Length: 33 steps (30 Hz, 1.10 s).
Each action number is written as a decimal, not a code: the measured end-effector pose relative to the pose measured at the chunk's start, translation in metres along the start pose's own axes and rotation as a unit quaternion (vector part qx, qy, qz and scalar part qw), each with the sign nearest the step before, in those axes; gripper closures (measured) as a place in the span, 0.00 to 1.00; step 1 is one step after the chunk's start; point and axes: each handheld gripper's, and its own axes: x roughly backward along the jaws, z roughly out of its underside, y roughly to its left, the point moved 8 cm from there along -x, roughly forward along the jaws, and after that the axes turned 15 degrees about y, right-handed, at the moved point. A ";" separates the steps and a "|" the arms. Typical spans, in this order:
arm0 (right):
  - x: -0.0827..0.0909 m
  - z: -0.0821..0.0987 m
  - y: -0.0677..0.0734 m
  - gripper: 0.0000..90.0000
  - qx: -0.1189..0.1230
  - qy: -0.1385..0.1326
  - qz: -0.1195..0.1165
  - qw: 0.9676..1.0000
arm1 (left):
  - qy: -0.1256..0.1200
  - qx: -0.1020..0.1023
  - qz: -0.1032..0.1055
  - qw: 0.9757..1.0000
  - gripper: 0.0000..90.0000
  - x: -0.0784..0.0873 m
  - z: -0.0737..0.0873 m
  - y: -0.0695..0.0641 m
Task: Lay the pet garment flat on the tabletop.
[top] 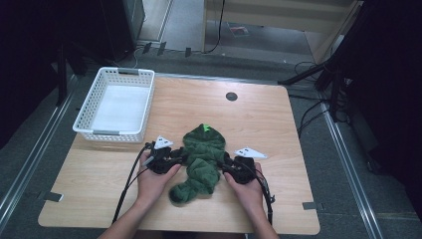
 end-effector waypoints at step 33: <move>-0.010 -0.009 -0.024 0.92 -0.006 0.008 0.056 0.998 | 0.017 0.022 -0.046 0.999 0.97 -0.011 -0.011 0.022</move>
